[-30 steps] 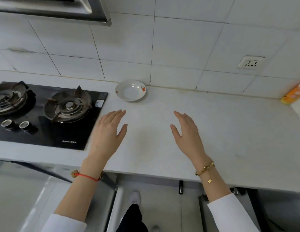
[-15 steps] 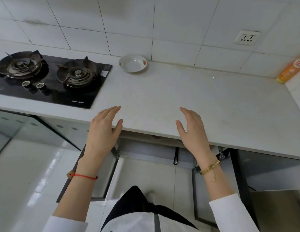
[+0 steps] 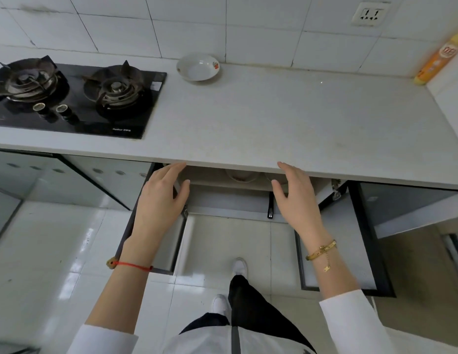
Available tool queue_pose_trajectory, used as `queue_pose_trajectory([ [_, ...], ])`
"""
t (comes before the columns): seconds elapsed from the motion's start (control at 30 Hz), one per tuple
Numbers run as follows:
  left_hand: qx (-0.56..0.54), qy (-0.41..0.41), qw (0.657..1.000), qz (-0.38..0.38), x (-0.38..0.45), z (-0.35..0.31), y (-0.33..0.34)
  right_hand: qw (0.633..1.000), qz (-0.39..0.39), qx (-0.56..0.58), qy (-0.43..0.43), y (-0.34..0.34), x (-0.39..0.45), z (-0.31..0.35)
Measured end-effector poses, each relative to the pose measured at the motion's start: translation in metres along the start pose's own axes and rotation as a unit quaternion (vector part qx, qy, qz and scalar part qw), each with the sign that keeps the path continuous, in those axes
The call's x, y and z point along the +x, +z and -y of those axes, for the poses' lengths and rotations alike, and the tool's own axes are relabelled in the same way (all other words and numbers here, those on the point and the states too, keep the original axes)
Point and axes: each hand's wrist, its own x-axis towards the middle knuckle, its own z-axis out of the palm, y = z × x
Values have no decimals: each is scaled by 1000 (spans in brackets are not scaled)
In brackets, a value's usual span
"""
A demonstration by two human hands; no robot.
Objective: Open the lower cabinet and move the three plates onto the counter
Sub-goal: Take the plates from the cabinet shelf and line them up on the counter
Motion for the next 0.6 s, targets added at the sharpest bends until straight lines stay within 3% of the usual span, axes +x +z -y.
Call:
queue_pose_trajectory([
  [0.3, -2, -17, 999, 33, -13, 21, 27, 1000, 1, -11, 3, 23, -15, -13],
  [0.6, -17, -29, 999, 40, 9, 72, 140, 999, 34, -6, 18, 118, 7, -86],
])
